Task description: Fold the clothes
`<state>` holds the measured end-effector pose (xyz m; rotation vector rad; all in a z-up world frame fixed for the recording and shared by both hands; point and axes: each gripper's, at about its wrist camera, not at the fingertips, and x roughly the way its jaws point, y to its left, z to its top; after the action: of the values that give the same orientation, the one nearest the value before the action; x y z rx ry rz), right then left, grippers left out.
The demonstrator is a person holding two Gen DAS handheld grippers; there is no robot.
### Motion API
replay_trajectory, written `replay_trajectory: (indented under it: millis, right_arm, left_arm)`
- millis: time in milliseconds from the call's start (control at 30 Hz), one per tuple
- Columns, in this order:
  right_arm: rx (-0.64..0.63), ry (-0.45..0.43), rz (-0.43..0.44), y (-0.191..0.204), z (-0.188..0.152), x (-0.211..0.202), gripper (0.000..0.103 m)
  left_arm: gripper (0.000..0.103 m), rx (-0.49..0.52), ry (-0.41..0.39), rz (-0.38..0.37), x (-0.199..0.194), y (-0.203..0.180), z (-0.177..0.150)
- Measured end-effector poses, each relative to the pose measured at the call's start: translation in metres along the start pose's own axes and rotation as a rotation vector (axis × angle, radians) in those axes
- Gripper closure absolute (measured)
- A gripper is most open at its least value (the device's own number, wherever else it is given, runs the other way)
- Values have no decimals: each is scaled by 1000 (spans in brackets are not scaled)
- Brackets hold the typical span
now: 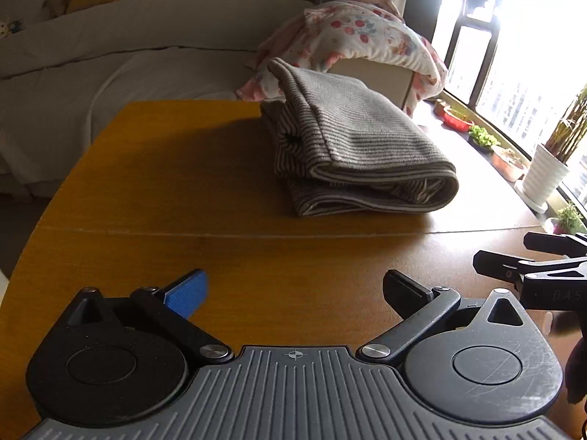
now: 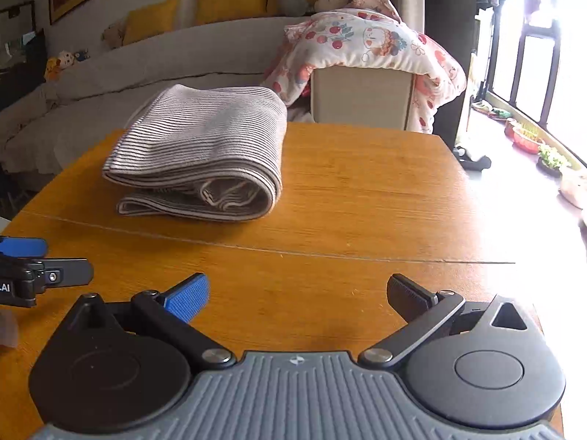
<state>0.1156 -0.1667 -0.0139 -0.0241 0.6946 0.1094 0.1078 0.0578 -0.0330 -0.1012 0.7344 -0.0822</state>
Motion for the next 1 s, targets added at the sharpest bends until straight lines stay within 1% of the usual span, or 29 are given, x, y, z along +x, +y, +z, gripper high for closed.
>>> replay_trajectory:
  millis: [67,133,233,267,333,367,1000]
  right_arm:
    - [-4,3,-21,-1,-2,2,0]
    - [-8,6,-41,-2,-3,4,0]
    - [-13,10,-72,-3,-5,7,0]
    - [-17,10,-67,-3,-5,9,0]
    - [-21,8,8,-4,-3,16,0]
    - [-21,8,30,-4,-2,18,0]
    - [-33,8,38,-1,1,20,0]
  left_arm:
    - [0,5,-31,29,-2,-4,-7]
    - [0,0,-38,70,-4,-9,-13]
    - [0,39,-36,158,6,-22,-11]
    - [0,41,-38,162,9,-23,-9]
    - [0,37,-38,164,14,-24,-5]
    - [0,33,-37,167,17,-23,-3]
    - [0,27,-38,174,21,-25,-1]
